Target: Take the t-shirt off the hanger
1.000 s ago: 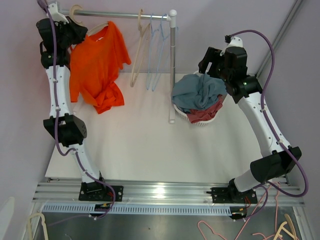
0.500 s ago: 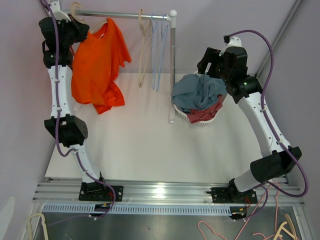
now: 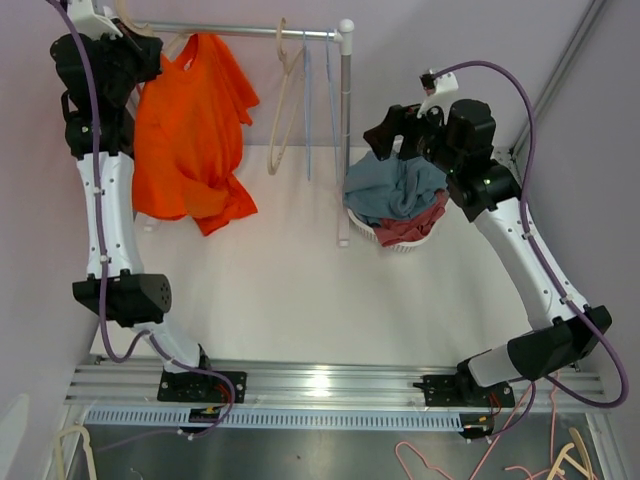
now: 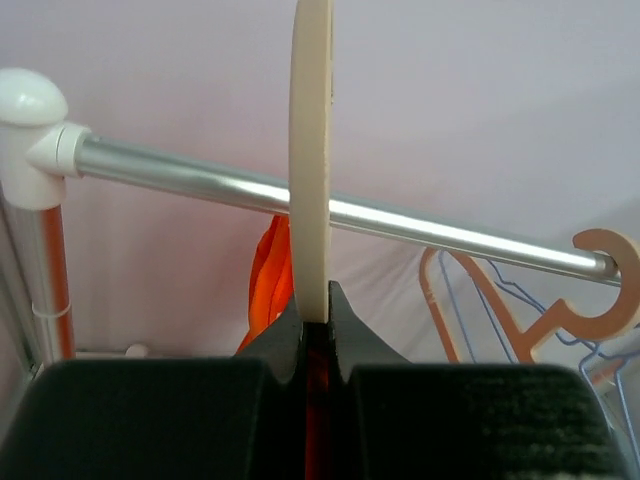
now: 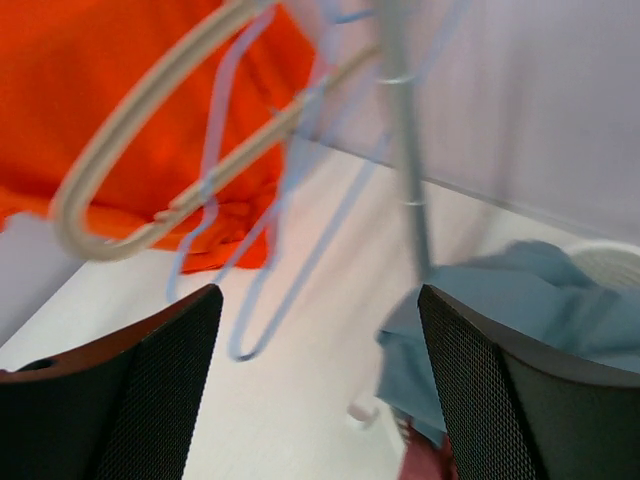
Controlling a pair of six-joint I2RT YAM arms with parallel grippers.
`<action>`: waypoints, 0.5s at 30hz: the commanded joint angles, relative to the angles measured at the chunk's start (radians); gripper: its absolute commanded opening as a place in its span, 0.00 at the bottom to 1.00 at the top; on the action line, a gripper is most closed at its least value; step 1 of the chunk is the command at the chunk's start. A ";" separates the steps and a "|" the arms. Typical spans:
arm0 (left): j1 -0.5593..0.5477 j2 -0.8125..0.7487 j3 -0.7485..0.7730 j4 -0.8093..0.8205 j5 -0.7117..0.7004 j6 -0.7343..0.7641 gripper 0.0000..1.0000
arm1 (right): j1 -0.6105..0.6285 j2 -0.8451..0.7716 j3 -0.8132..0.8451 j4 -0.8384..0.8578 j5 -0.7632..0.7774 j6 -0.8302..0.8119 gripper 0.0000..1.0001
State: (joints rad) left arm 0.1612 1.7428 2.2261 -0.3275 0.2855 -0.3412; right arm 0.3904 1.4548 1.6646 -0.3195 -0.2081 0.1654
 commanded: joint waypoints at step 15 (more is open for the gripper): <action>-0.150 -0.575 -0.563 -0.014 -0.493 -0.090 0.01 | 0.560 0.045 -0.152 0.391 -0.288 -0.020 0.93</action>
State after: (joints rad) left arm 0.0219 1.2625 1.6974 -0.3717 -0.1028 -0.3805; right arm 0.8825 1.4765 1.5352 -0.0738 -0.4870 0.1204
